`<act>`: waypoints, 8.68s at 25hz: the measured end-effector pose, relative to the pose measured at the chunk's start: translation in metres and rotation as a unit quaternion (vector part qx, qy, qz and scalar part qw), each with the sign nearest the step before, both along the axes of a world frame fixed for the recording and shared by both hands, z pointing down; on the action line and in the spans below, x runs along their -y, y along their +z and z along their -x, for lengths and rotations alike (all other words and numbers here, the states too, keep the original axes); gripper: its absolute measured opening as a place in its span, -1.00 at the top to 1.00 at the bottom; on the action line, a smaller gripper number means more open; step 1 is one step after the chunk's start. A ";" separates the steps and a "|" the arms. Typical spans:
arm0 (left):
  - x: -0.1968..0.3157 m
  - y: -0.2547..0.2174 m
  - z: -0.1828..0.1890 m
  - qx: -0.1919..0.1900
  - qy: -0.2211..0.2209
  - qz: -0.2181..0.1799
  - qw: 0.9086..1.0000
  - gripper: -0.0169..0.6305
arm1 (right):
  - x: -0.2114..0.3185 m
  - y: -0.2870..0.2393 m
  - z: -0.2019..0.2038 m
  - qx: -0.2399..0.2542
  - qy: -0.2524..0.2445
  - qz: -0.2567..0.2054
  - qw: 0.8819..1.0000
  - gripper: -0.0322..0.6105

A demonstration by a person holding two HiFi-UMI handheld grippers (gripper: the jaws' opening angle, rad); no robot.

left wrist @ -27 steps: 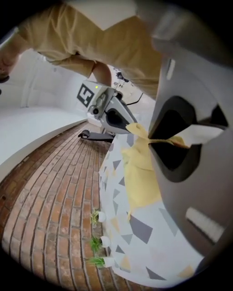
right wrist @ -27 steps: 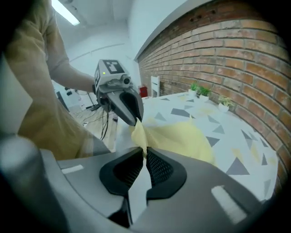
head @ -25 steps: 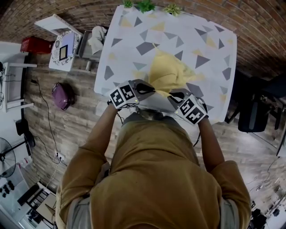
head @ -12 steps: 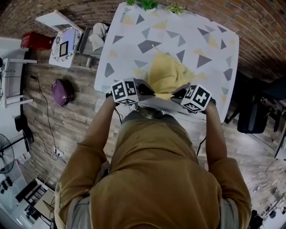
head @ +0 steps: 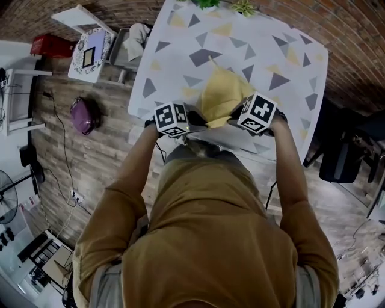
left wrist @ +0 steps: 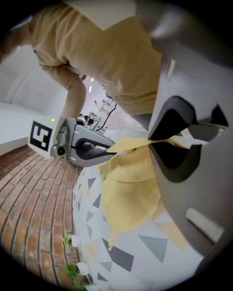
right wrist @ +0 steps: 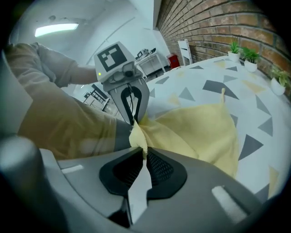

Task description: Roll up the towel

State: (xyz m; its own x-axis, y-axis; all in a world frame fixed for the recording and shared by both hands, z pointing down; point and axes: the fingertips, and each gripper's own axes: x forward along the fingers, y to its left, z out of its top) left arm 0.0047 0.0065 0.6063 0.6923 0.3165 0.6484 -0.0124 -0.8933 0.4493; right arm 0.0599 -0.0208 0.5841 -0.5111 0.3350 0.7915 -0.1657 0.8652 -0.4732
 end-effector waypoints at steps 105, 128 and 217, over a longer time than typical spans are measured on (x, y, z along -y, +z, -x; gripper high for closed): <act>-0.005 0.026 0.012 0.034 0.009 -0.245 0.969 0.18 | -0.043 0.037 0.004 -0.116 0.277 -0.287 0.910 0.55; 0.025 0.010 0.069 0.005 0.005 -0.274 0.962 0.63 | -0.031 0.017 -0.001 -0.089 0.284 -0.230 0.926 0.76; 0.051 0.040 0.056 0.045 0.046 -0.282 0.957 0.36 | -0.012 0.062 -0.022 -0.182 0.146 -0.334 0.913 0.74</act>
State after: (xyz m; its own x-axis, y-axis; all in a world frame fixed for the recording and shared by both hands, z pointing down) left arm -0.0510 -0.0447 0.6460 0.6108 -0.0444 0.7906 0.0624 -0.9926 -0.1039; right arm 0.0815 -0.0089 0.6456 -0.1636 -0.3937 0.9045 -0.4764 0.8344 0.2770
